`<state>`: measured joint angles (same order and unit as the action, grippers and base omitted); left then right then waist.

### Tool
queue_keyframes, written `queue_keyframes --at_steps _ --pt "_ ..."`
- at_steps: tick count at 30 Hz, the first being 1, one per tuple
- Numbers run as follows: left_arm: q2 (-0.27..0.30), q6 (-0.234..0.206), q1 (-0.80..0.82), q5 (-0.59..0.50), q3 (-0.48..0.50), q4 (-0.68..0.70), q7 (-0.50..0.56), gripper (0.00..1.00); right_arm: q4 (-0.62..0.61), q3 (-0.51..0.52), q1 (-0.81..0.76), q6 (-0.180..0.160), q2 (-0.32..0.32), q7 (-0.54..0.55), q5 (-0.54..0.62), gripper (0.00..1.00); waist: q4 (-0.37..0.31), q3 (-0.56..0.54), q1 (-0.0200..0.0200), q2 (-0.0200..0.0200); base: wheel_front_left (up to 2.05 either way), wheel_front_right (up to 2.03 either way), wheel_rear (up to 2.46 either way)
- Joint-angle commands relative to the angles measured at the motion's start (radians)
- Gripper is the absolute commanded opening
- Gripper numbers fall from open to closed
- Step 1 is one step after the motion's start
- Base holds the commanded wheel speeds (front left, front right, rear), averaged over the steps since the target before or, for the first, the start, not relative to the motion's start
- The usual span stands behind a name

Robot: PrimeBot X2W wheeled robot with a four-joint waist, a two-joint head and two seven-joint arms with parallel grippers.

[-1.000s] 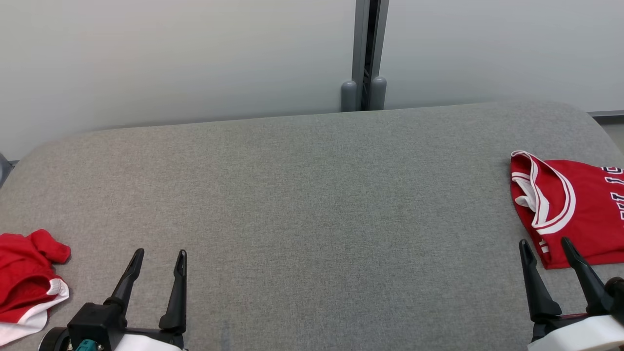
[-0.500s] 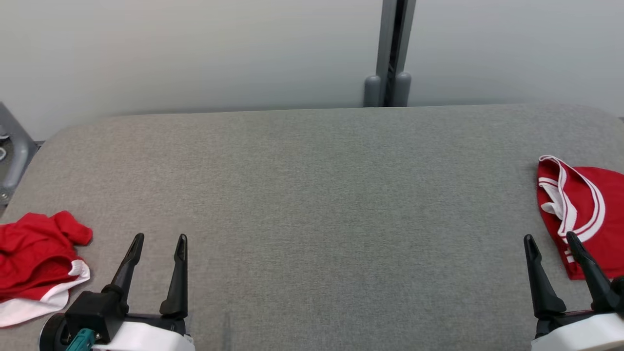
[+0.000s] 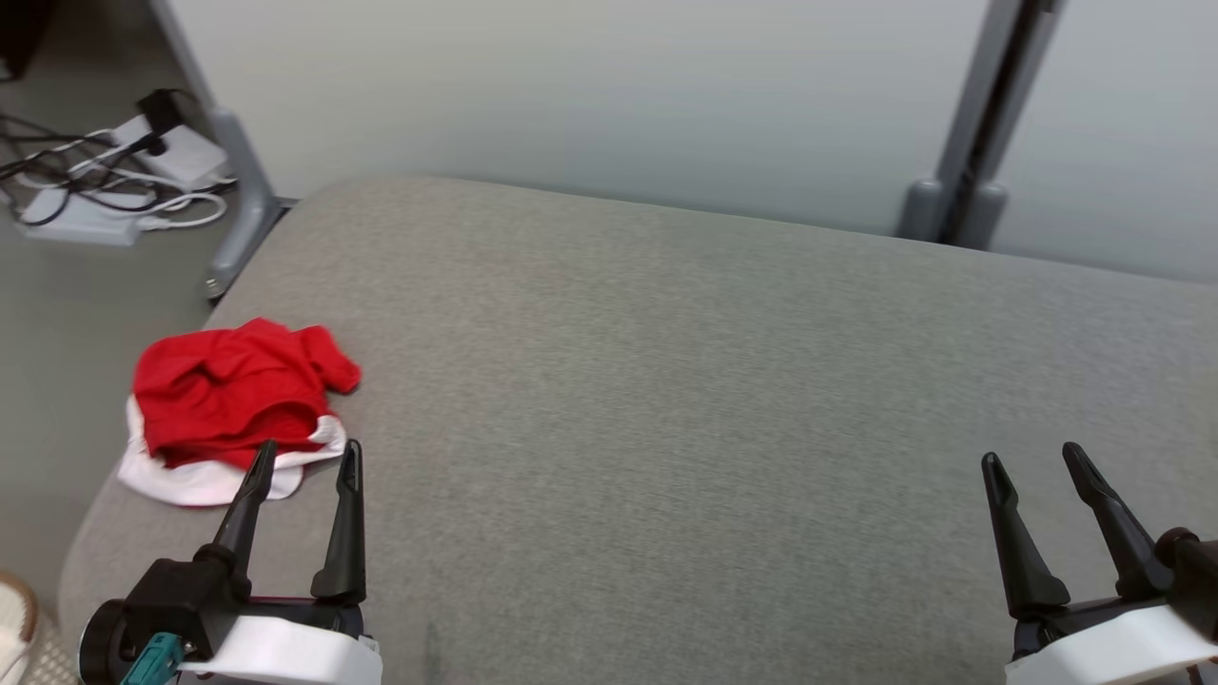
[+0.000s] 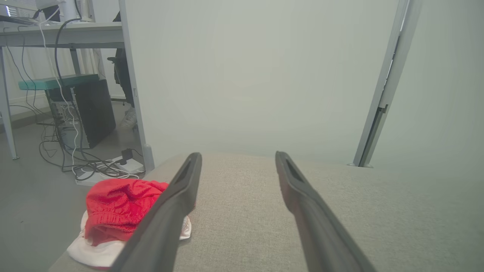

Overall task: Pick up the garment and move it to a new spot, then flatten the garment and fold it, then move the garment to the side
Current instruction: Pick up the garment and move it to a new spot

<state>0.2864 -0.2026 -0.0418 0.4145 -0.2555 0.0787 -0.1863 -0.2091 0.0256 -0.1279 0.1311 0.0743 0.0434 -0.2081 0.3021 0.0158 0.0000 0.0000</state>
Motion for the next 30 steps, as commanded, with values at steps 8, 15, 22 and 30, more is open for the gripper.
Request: queue_keyframes --at_steps 8,15,22,30 --pt "0.008 -0.003 0.015 0.008 0.012 -0.003 -0.014 1.0 0.015 -0.009 0.012 -0.001 0.001 -0.005 -0.01 1.0 0.104 -0.008 0.0 0.0 0.0 0.0 0.0" --pt "0.011 -0.009 0.02 0.008 0.011 0.002 -0.017 1.0 0.018 -0.01 0.013 -0.001 0.0 -0.009 -0.01 1.0 0.11 -0.002 0.0 0.0 0.0 0.0 0.0" --pt "0.008 -0.011 0.062 0.005 0.022 0.019 -0.032 1.0 0.004 -0.006 0.026 -0.001 0.005 0.0 -0.006 1.0 0.107 0.031 0.0 0.0 0.0 0.0 0.0" --pt "0.017 0.018 0.263 0.035 0.079 -0.06 -0.045 1.0 -0.061 -0.015 0.097 -0.001 0.046 0.048 0.014 1.0 0.067 0.194 0.0 0.0 0.0 0.0 0.0"
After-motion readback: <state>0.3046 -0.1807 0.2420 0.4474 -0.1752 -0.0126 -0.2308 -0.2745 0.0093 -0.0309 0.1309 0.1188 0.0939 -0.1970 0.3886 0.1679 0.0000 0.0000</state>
